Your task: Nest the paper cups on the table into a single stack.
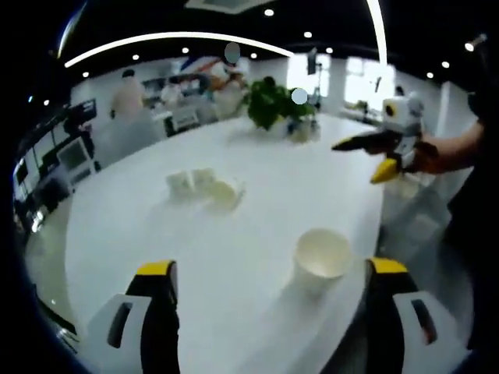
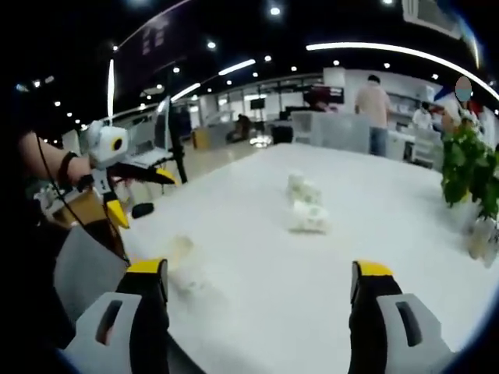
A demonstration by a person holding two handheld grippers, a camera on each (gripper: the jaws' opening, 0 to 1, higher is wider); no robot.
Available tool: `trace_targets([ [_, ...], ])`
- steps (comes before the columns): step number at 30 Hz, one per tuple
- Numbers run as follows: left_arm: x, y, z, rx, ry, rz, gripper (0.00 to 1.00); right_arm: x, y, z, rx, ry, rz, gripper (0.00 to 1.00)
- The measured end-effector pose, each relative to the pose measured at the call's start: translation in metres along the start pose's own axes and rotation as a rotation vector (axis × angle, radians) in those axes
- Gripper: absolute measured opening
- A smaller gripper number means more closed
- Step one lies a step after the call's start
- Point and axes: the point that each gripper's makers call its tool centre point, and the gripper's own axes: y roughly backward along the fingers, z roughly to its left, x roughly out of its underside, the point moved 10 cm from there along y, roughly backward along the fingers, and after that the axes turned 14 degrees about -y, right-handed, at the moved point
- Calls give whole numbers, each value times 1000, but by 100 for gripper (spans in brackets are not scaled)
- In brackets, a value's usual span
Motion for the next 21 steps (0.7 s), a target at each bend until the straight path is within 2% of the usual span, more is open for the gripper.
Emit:
trace_targets([
  [3,1,1,2,-11,2,-1,99,-3,-2,-5,24,19,8,100],
  [5,1,1,4,-16,14,-9,99,-5,-5,-9,36,66,32,100],
  [11,4,1,7,-29,27,-9,99,-16,-14,-13,31,90,26,100],
  [17,5,3,13,-38,55,-16,99,-16,-22,-20,34,110,45,100],
  [19,4,6,16,-45,75,-30,98,-17,-24,-21,35,104,46,100],
  [21,2,6,18,-53,127,-52,97,-17,-27,-23,37,106,45,100],
])
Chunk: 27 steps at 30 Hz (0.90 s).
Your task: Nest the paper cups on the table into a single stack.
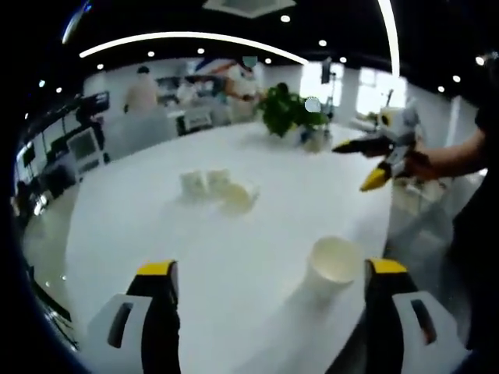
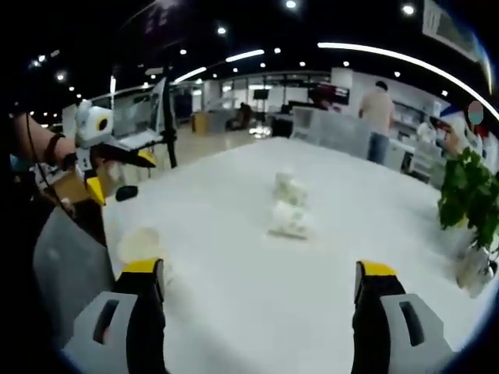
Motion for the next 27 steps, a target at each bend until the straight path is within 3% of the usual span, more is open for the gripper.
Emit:
trace_targets([
  [3,0,0,6,-12,37,-14,98,1,-4,-1,7,29,12,100],
  [12,-14,-19,23,37,178,-45,99,2,-28,-7,1,156,43,100],
  [15,-15,-32,28,65,224,-5,97,3,-36,-9,4,203,50,100],
  [17,-16,-40,29,90,300,8,98,3,-41,-10,-3,213,51,100],
  [20,-24,-56,35,118,353,-4,97,4,-50,-14,-16,227,54,100],
  [23,-35,-77,42,155,502,-32,97,6,-53,-17,-14,234,53,100],
  [27,-41,-99,50,184,556,-35,92,9,-55,-20,-13,206,44,100],
])
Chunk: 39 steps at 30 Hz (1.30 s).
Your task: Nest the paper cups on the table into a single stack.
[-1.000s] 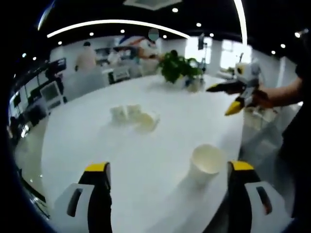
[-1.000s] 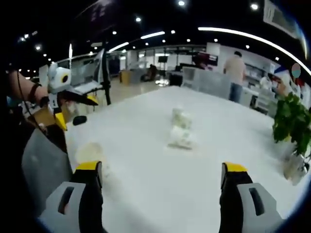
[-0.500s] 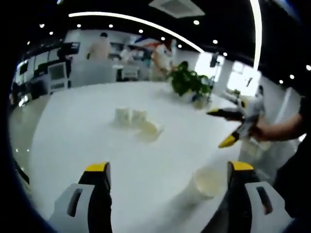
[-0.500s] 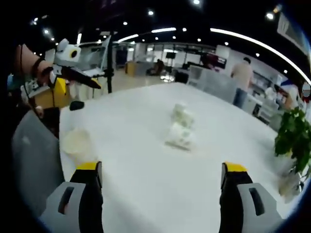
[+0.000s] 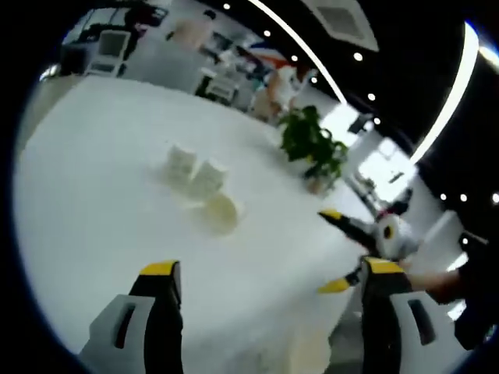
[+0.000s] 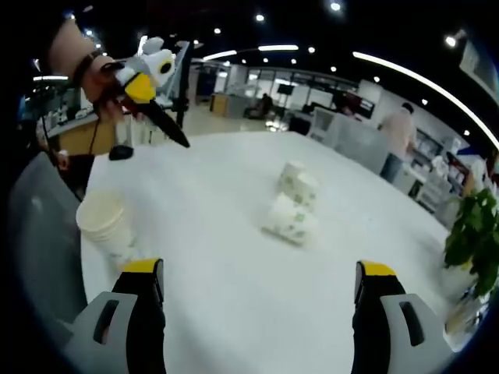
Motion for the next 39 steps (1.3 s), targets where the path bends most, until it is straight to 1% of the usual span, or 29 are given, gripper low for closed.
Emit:
trace_targets([
  [1,-4,-7,3,8,21,-38,92,2,-2,0,-1,-2,3,100],
  [3,-6,-16,9,8,65,-41,93,2,-2,1,-4,4,3,100],
  [4,-7,-23,11,22,97,-51,93,2,-2,2,-5,7,3,100],
  [6,-9,-34,17,25,139,-56,92,3,-2,2,-7,7,0,100],
  [7,-9,-38,20,28,133,-56,92,3,-2,2,-7,7,0,100],
  [8,-10,-44,21,36,157,-60,91,4,-2,2,-5,6,0,100],
  [10,-12,-52,24,53,177,-73,90,6,0,2,-7,-7,-3,100],
  [11,-14,-58,25,72,204,-83,88,6,1,2,-8,-16,-9,100],
  [13,-14,-66,30,82,219,-85,86,9,3,2,-2,-15,-4,100],
  [17,-12,-80,34,99,245,-78,84,12,5,1,1,-13,12,100],
  [21,-12,-95,40,105,254,-99,82,13,6,-3,16,-27,13,100],
  [22,-12,-97,40,111,266,-105,81,13,6,-3,18,-35,12,100],
  [23,-9,-104,41,117,292,-94,80,13,7,-3,26,-47,10,100],
  [24,-9,-107,40,123,300,-96,80,14,7,-3,26,-50,12,100],
  [27,-9,-116,37,138,322,-113,74,16,9,-2,26,-38,22,100],
  [28,-7,-119,39,143,330,-120,73,16,10,-1,26,-39,23,100],
  [30,-6,-125,38,143,364,-118,73,18,12,-1,29,-48,23,100],
  [32,-7,-130,37,162,391,-127,70,21,14,-1,35,-58,27,100],
  [34,-8,-133,35,166,389,-136,68,23,15,0,41,-65,37,100],
  [38,-6,-138,38,169,395,-126,64,26,17,3,39,-67,47,100],
  [39,-5,-139,38,172,385,-127,62,26,18,3,39,-67,49,100],
])
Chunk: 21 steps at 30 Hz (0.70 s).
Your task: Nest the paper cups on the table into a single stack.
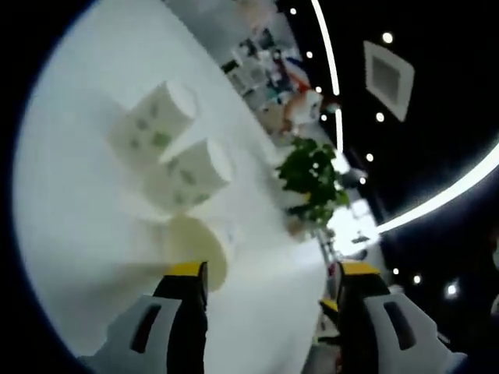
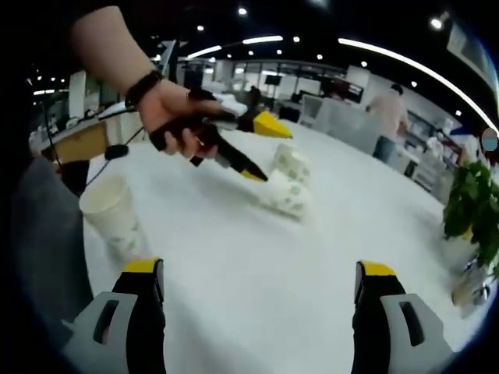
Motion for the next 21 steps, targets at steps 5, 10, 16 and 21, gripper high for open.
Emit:
trace_targets([
  [5,-1,-1,3,14,-1,-2,46,1,4,1,3,-4,-3,100],
  [10,-6,-3,5,11,-25,-27,37,4,4,2,4,-3,7,100],
  [16,-5,-4,9,1,-26,-12,21,5,5,0,14,-15,4,100],
  [21,-5,-8,12,3,-23,-24,14,4,7,0,21,-18,2,100],
])
